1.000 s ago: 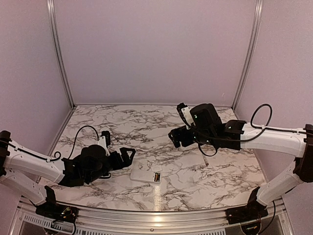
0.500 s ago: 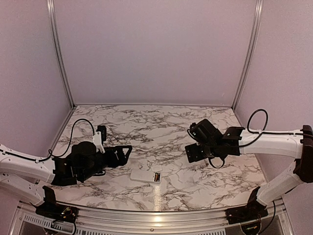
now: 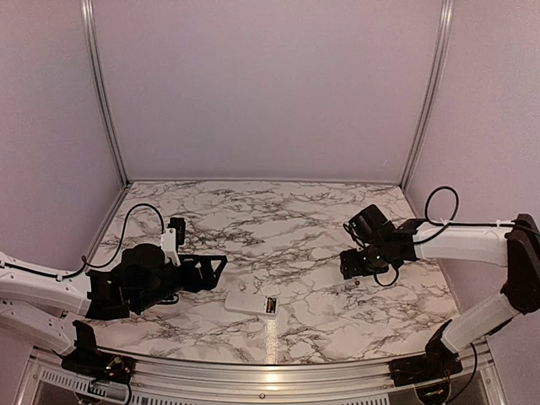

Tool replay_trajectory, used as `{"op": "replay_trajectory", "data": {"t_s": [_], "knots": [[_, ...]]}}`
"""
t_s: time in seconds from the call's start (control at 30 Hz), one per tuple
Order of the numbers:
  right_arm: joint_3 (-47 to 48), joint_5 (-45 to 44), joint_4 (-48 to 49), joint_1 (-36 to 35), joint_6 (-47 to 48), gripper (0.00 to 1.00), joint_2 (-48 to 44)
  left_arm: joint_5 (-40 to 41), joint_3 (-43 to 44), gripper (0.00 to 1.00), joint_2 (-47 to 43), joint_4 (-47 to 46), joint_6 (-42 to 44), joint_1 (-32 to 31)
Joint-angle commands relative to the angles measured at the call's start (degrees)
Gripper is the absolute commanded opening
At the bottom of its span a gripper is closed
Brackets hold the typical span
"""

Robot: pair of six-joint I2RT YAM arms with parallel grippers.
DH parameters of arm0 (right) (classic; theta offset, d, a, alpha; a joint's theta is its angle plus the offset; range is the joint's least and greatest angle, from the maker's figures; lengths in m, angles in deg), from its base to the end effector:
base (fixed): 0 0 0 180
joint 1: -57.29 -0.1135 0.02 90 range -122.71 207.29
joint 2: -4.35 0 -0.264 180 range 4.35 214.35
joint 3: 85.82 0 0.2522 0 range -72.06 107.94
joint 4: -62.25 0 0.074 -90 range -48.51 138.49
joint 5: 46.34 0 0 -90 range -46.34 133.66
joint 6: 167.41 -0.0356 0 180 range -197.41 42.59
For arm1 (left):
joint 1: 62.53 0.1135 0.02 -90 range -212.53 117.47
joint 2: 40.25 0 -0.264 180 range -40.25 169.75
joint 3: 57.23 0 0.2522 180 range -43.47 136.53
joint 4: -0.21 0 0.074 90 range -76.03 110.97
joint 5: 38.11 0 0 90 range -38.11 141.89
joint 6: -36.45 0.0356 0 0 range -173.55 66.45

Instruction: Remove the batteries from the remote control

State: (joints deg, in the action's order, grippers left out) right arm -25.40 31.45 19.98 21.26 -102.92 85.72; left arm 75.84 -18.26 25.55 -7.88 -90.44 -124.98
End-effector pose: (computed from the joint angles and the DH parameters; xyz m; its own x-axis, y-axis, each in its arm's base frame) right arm 0.2187 0.1497 0.1872 -0.8660 -0.1094 -0.4880 -0.1384 0.9901 0.0236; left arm 0.1228 -0.2041 0.2062 -0.4985 -0.2305 -0.8357 0.4166 0.7816 -0.4642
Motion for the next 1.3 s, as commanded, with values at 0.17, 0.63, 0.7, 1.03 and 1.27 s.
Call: {"op": "replay_trajectory", "data": {"t_s": [0.17,0.63,0.7,1.03,1.27], "knots": [[-0.1,0.4,4.4,0.9,-0.6,0.7,6.5,-0.6,-0.1,0.96,-3.3,3.5,0.8,1.9],[-2.1,0.5,6.9,2.1,-0.6,0.5,8.5,-1.0,-0.5,0.96,-4.8,4.3,0.3,2.8],[-2.4,0.6,7.2,2.2,-0.5,0.48,8.8,-1.1,-0.6,0.96,-4.8,4.4,0.3,2.9],[-4.3,2.5,8.9,4.8,1.0,0.33,8.7,-1.1,-0.7,0.95,-5.2,4.4,0.0,3.1],[-4.0,2.9,8.6,4.8,1.5,0.15,10.7,-1.1,-0.6,0.95,-5.2,4.6,0.0,3.2]]}}
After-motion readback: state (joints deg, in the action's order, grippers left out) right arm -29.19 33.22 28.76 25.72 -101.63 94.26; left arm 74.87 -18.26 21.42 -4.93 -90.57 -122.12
